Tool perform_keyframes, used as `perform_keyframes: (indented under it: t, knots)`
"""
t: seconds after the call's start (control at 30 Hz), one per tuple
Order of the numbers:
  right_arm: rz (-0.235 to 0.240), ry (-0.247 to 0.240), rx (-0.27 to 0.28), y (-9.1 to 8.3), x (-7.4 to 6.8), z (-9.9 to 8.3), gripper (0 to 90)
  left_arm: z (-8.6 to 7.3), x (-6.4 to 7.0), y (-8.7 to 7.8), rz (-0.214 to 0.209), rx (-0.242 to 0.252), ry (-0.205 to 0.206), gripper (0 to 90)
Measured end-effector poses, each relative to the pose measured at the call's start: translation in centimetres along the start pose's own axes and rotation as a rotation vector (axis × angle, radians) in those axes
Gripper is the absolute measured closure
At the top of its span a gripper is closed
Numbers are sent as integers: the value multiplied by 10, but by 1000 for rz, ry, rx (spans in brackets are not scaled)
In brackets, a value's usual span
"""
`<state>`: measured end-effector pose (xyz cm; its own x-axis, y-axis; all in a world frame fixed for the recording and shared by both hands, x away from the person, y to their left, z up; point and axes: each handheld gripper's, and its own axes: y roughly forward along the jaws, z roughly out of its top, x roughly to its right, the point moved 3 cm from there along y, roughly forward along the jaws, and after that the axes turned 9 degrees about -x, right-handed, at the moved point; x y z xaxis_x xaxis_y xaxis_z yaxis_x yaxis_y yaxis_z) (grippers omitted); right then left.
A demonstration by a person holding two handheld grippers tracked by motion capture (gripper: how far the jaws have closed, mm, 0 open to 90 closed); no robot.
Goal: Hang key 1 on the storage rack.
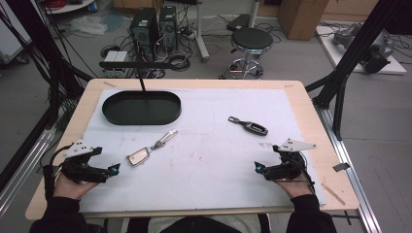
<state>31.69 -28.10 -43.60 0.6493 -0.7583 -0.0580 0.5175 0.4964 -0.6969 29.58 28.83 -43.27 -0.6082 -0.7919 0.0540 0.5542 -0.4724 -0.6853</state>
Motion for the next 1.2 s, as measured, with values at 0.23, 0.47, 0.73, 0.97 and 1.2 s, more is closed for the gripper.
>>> perform_keyframes:
  t: [0.23, 0.47, 0.73, 0.97, 1.2]
  knots:
    - [-6, 2, 3, 0, 1, 0, 8, 0, 1, 0, 1, -1, -2, 39]
    - [-8, 1, -1, 1, 1, 0, 8, 1, 0, 0, -4, -1, -10, 39]
    - [-12, -5, -7, 3, 0, 1, 8, 7, 4, 3, -24, -19, -11, 39]
    - [-8, -3, 0, 5, 1, 4, 8, 18, 8, 13, -25, -54, 14, 40]
    - [-4, -8, -4, 8, 1, 5, 8, 37, 8, 27, -32, -94, 46, 40]
